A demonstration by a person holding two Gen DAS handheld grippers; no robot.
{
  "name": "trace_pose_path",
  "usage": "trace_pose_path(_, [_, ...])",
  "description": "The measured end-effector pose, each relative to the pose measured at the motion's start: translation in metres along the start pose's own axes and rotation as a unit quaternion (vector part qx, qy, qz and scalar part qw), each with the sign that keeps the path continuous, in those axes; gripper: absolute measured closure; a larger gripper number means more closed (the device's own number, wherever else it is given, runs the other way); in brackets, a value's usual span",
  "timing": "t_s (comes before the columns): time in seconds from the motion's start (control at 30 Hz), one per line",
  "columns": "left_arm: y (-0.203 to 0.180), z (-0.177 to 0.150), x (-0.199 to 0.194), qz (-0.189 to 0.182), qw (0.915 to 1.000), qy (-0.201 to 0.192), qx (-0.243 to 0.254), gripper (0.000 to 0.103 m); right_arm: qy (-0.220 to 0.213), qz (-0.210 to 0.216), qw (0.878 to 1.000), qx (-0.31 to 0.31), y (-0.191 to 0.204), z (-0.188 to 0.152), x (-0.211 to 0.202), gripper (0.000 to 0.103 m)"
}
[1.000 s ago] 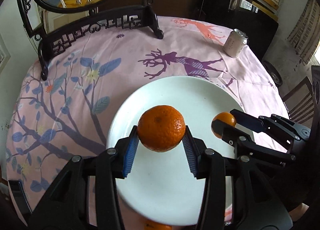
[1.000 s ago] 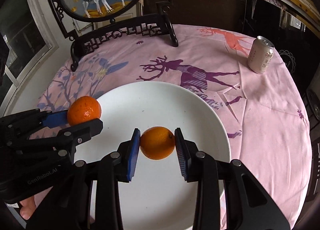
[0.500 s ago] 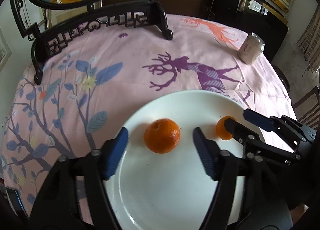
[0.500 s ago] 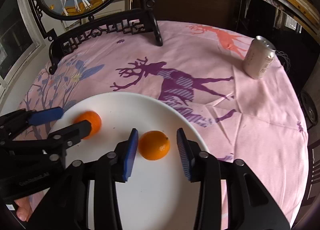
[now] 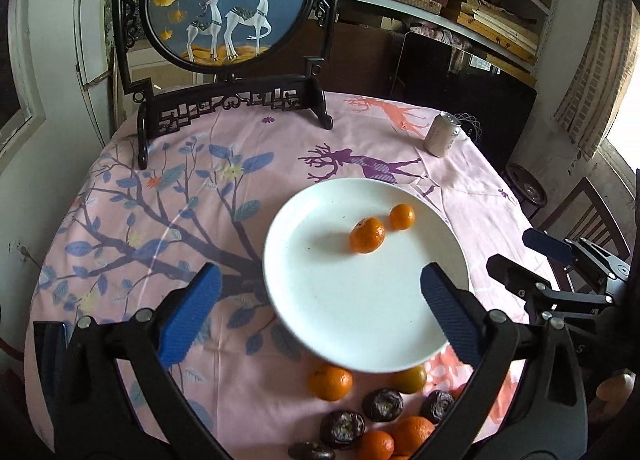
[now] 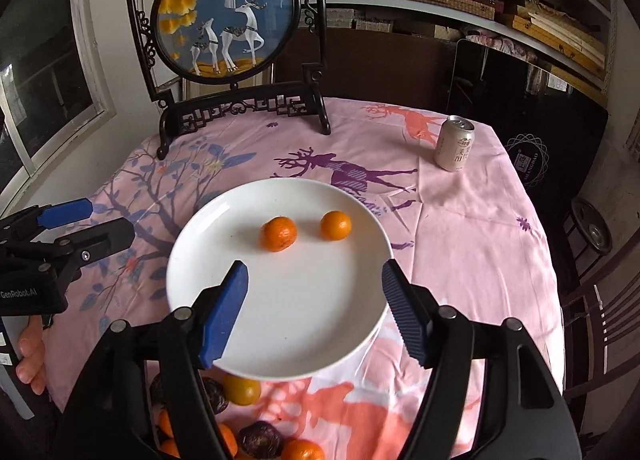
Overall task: Organize fruits
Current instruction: 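Grasp a dark purple passion fruit with the left gripper while the right grasps a tangerine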
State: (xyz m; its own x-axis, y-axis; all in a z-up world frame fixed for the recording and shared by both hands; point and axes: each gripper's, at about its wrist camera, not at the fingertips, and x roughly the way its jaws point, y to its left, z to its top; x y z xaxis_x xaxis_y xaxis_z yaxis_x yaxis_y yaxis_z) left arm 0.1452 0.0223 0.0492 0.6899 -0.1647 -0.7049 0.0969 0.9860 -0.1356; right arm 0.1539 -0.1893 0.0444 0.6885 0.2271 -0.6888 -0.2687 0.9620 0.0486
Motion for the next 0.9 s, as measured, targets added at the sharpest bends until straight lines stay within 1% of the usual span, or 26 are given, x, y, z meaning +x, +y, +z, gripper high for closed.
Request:
trace_pose_path(0.17, [0.0, -0.029, -0.028, 0.009, 0.9997, -0.015, 0.016, 0.002, -0.016, 0.004, 1.0, -0.011, 0.017, -0.025, -0.036, 0.033])
trace_pose_path(0.23, [0.003, -0.048, -0.033, 0.005, 0.9997, -0.011, 0.02, 0.002, -0.02, 0.007, 1.0, -0.013, 0.023, -0.043, -0.051, 0.033])
trace_pose_path(0.3, [0.007, -0.072, -0.038, 0.006, 0.9997, -0.009, 0.021, 0.002, -0.019, 0.001, 1.0, -0.016, 0.026, -0.066, -0.061, 0.031])
trace_pose_path(0.33, [0.01, -0.085, -0.04, 0.014, 0.9996, -0.01, 0.022, 0.002, -0.016, -0.009, 1.0, -0.017, 0.028, -0.08, -0.064, 0.028])
trace_pose_path(0.4, [0.017, -0.11, -0.04, 0.027, 0.9994, -0.008, 0.021, 0.002, -0.013, -0.039, 0.999, -0.015, 0.031, -0.107, -0.064, 0.008])
trace_pose_path(0.47, [0.026, -0.132, -0.037, 0.04, 0.9991, 0.001, 0.014, 0.002, -0.013, -0.068, 0.997, -0.018, 0.031, -0.132, -0.062, 0.006])
trace_pose_path(0.5, [0.029, -0.142, -0.034, 0.042, 0.999, 0.009, 0.013, 0.002, -0.005, -0.077, 0.997, -0.02, 0.03, -0.141, -0.058, 0.006])
trace_pose_path(0.6, [0.037, -0.161, -0.022, 0.04, 0.9982, 0.043, 0.009, 0.002, 0.029, -0.079, 0.996, -0.016, 0.02, -0.157, -0.039, 0.006])
trace_pose_path(0.67, [0.041, -0.169, -0.017, 0.037, 0.9977, 0.056, 0.003, 0.002, 0.041, -0.067, 0.997, -0.003, 0.012, -0.162, -0.03, 0.006])
trace_pose_path(0.73, [0.043, -0.173, -0.014, 0.037, 0.9974, 0.062, -0.003, 0.002, 0.04, -0.042, 0.998, 0.012, 0.002, -0.164, -0.026, 0.011])
trace_pose_path(0.77, [0.044, -0.175, -0.013, 0.036, 0.9973, 0.064, -0.007, 0.002, 0.041, -0.029, 0.999, 0.019, -0.003, -0.164, -0.023, 0.025])
trace_pose_path(0.8, [0.045, -0.175, -0.012, 0.034, 0.9972, 0.066, -0.01, 0.002, 0.05, -0.019, 0.998, 0.024, -0.006, -0.164, -0.018, 0.036])
trace_pose_path(0.9, [0.043, -0.176, -0.011, 0.032, 0.997, 0.069, -0.012, 0.002, 0.078, 0.014, 0.996, 0.032, -0.011, -0.163, 0.0, 0.038])
